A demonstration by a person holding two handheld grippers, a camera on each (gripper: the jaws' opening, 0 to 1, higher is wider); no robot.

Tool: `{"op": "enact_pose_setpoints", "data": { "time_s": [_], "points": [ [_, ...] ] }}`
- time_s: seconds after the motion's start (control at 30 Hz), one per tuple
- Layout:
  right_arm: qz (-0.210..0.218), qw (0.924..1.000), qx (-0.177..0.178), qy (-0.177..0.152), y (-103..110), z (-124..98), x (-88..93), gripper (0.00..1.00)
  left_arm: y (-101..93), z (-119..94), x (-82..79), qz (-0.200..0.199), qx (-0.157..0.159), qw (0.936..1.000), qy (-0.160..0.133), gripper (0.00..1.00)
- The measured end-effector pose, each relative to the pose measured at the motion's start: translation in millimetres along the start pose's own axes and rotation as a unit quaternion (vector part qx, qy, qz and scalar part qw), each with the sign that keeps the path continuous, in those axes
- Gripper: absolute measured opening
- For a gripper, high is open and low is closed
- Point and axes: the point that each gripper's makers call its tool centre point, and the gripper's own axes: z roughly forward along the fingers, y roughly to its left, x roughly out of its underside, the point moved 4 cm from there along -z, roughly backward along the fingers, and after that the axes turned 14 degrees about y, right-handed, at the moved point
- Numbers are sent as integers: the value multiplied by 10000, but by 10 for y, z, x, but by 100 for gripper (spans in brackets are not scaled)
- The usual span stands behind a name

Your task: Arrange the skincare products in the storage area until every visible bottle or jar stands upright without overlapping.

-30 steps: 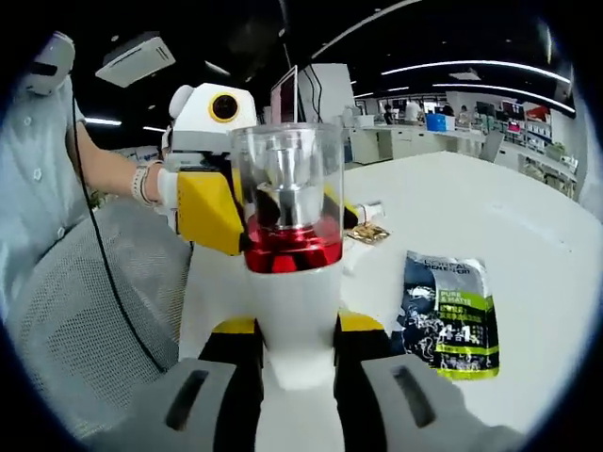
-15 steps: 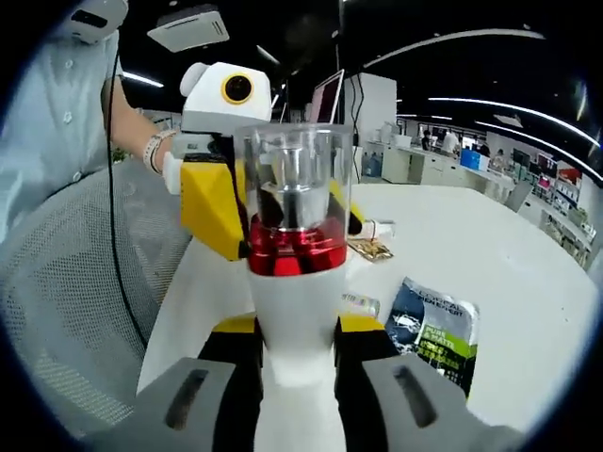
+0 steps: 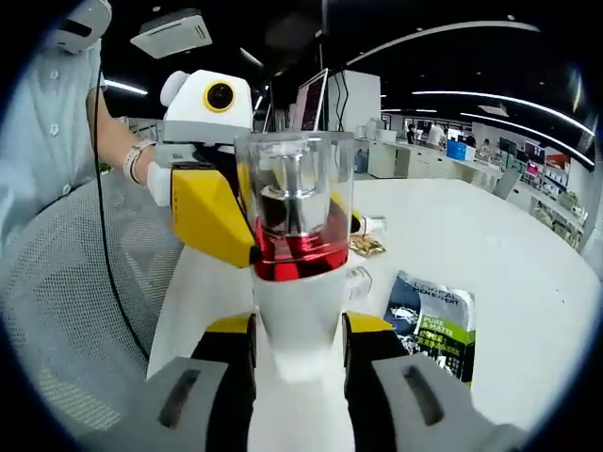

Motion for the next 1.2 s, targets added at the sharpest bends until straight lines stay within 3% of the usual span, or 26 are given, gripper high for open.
{"op": "enact_pose_setpoints", "data": {
  "time_s": [0.17,0.5,0.6,0.73,0.93,1.0,1.17,1.2],
  "points": [
    [459,9988,148,49,24,-52,-9,45,-10,-51,-31,143,15,9999,68,38],
    [774,9959,449,108,79,-228,-76,60,24,-238,-29,229,-94,9988,428,50],
    [915,9945,487,126,116,-272,-115,68,45,-308,-49,257,-158,9981,542,57],
    [1087,9915,709,49,137,-360,-188,78,125,-458,-113,270,-448,9972,531,62],
    [1213,9870,1047,103,192,-490,-248,90,263,-703,-109,423,-895,9919,790,71],
    [1355,9837,1174,134,210,-527,-228,94,294,-798,-90,409,-1028,9899,887,69],
    [1547,9767,1482,140,275,-633,-219,99,309,-1025,-77,289,-1146,9882,973,80],
    [1634,9725,1648,208,276,-678,-205,99,317,-1064,-75,288,-1205,9873,993,81]
  ]
}}
